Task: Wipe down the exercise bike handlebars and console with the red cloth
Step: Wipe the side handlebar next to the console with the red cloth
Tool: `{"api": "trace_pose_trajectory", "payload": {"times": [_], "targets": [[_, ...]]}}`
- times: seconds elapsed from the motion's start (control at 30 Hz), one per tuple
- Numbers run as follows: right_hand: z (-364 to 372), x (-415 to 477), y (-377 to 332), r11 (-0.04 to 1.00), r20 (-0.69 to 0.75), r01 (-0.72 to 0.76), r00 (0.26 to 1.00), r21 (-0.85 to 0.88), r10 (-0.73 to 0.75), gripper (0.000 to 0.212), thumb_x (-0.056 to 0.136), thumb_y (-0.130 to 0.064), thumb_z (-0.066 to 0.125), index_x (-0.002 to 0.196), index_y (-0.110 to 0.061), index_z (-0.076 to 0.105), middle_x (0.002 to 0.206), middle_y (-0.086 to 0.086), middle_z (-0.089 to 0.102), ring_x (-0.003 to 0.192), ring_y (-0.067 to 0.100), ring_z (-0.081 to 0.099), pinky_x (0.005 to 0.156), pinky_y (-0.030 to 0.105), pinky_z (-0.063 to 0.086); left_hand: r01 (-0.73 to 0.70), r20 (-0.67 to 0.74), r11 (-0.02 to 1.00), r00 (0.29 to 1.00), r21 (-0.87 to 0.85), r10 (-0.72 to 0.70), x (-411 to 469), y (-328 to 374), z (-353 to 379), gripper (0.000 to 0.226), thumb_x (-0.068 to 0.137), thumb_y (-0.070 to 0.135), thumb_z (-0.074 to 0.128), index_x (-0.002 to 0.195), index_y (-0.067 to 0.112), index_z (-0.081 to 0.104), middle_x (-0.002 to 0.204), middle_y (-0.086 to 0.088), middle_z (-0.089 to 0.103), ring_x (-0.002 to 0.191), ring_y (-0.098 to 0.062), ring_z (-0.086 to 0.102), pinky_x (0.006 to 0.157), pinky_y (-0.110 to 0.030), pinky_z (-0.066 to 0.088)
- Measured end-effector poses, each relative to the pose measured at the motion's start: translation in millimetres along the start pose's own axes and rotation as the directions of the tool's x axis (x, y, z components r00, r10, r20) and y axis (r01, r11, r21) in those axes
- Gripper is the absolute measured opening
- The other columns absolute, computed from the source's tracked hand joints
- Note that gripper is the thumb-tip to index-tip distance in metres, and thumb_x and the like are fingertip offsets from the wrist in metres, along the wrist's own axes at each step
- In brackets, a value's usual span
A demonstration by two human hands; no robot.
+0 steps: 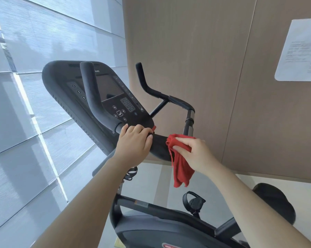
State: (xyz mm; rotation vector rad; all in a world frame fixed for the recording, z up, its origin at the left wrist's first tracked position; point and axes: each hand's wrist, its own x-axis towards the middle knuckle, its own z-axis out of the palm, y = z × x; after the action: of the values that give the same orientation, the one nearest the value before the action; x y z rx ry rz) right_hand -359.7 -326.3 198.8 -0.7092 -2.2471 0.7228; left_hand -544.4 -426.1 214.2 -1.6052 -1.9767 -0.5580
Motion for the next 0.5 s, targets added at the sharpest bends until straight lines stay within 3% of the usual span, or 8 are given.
{"api": "trace_pose_trajectory", "payload": {"times": [0.13, 0.3, 0.37, 0.43, 0.5], "targets": [[-10, -8, 10, 0.982, 0.001, -0.064, 0.998, 0.177, 0.065, 0.031, 0.08, -0.034, 0.069, 0.111, -0.028, 0.067, 0.112, -0.013, 0.067, 0.106, 0.007, 0.061, 0.097, 0.035, 0.048, 0.003, 0.018, 1.0, 1.0, -0.007, -0.003, 2, 0, -2, 0.068, 0.085, 0.044, 0.002, 0.113, 0.024, 0.061, 0.105, 0.002, 0.06, 0.099, -0.022, 0.053, 0.099, -0.038, 0.027], [-15, 23, -24, 0.95, -0.17, 0.023, 0.985, 0.311, 0.031, 0.03, 0.083, -0.033, 0.065, 0.113, -0.028, 0.065, 0.103, -0.023, 0.065, 0.099, 0.002, 0.061, 0.086, 0.02, 0.049, 0.007, 0.025, 1.0, 1.0, -0.019, -0.006, 3, -4, 0, 0.065, 0.085, 0.045, 0.005, 0.112, 0.026, 0.06, 0.104, 0.004, 0.059, 0.098, -0.02, 0.052, 0.099, -0.038, 0.028], [-12, 30, -30, 0.977, -0.12, 0.034, 0.993, 0.209, -0.009, 0.033, 0.09, -0.038, 0.055, 0.122, -0.03, 0.058, 0.116, -0.023, 0.059, 0.113, 0.005, 0.054, 0.095, 0.021, 0.043, 0.011, 0.016, 1.0, 1.0, -0.025, -0.011, 3, -4, 1, 0.062, 0.086, 0.045, 0.008, 0.11, 0.026, 0.061, 0.102, 0.004, 0.059, 0.097, -0.021, 0.053, 0.098, -0.04, 0.029], [-3, 30, -18, 0.991, 0.031, -0.004, 1.0, -0.134, 0.008, 0.042, 0.095, -0.047, 0.037, 0.133, -0.033, 0.045, 0.141, -0.011, 0.044, 0.134, 0.016, 0.033, 0.111, 0.038, 0.026, 0.0, 0.006, 1.0, 1.0, -0.028, 0.0, 3, -3, 3, 0.059, 0.088, 0.044, 0.011, 0.108, 0.025, 0.062, 0.1, 0.003, 0.06, 0.094, -0.021, 0.054, 0.096, -0.039, 0.03], [7, 20, -5, 0.944, 0.098, -0.044, 0.992, -0.326, 0.08, 0.045, 0.096, -0.051, 0.025, 0.137, -0.037, 0.036, 0.147, -0.013, 0.034, 0.14, 0.014, 0.017, 0.112, 0.048, 0.011, -0.009, -0.006, 0.999, 1.0, -0.035, 0.009, 3, -3, 3, 0.057, 0.089, 0.043, 0.013, 0.107, 0.025, 0.063, 0.098, 0.004, 0.06, 0.092, -0.021, 0.054, 0.095, -0.038, 0.029]]}}
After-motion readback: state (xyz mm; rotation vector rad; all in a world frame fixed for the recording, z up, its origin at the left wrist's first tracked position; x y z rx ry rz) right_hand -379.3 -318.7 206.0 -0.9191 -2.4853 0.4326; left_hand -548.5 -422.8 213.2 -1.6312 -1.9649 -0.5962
